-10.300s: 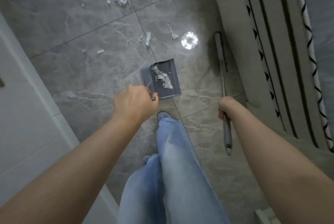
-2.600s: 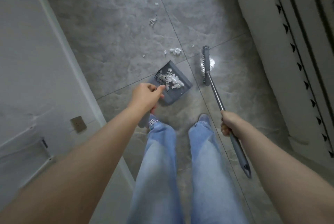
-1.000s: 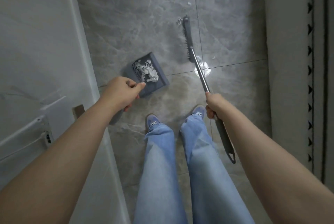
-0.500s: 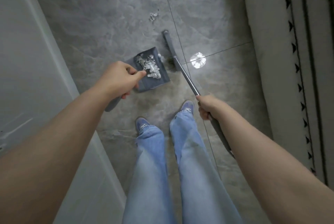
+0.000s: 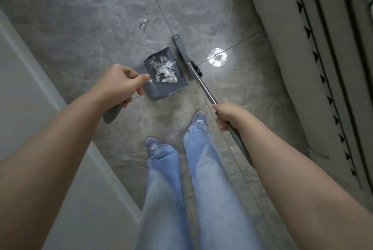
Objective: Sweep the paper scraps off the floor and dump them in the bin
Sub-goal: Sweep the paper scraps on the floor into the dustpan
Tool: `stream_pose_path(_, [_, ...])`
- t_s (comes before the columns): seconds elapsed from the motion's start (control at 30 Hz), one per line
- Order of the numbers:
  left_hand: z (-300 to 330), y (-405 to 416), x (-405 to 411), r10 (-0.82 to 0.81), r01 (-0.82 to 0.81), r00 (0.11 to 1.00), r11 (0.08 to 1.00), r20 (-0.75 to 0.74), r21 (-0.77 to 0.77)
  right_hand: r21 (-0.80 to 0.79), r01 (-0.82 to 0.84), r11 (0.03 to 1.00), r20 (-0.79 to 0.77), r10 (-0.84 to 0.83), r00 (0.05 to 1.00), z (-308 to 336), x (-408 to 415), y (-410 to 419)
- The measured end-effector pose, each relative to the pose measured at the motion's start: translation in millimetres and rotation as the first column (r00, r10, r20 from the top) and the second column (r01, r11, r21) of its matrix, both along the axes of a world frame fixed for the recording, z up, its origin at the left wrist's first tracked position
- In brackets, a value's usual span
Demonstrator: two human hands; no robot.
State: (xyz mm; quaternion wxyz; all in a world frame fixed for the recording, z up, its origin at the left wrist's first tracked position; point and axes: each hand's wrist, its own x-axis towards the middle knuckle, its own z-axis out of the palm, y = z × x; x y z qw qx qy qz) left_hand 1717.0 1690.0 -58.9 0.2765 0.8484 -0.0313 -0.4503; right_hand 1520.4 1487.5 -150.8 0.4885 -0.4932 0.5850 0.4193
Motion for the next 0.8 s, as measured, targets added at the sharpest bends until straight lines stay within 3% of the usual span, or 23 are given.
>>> stream_pose_path(0.13, [3, -35, 0, -0.035, 0.035, 0.999, 0.999, -0.013, -0.011, -0.095, 0.123, 0.988, 0.01, -0.122, 0.992, 15, -23, -40])
stream_pose_path(0.27, [-5, -68, 1, -0.049, 0.048, 0.998, 0.998, -0.029, -0.048, -0.261, 0.073, 0.963, -0.027, -0.083, 0.996, 1, -14, -103])
stream_pose_path(0.37, [-11, -88, 0, -0.076, 0.074, 0.997, 0.996, -0.025, -0.044, -0.246, -0.004, 0.969, -0.079, -0.016, 0.997, -6, -4, -137])
stream_pose_path(0.5, [-11, -109, 1, -0.105, 0.104, 0.994, 0.994, -0.024, -0.03, -0.089, -0.093, 0.992, -0.08, 0.086, 0.993, -13, -9, -126])
stream_pose_path(0.6, [-7, -124, 0, -0.101, 0.1, 0.995, 0.995, -0.015, -0.018, -0.025, 0.116, 0.993, -0.078, -0.118, 0.99, -8, -32, -115])
stream_pose_path(0.67, [-3, -134, -2, -0.095, 0.094, 0.996, 0.995, -0.003, -0.011, -0.061, 0.174, 0.983, -0.038, -0.176, 0.984, 0, -45, -126])
stream_pose_path(0.8, [-4, -141, -1, -0.109, 0.108, 0.994, 0.993, 0.021, 0.036, -0.232, 0.11, 0.966, -0.013, -0.117, 0.993, -3, -44, -172])
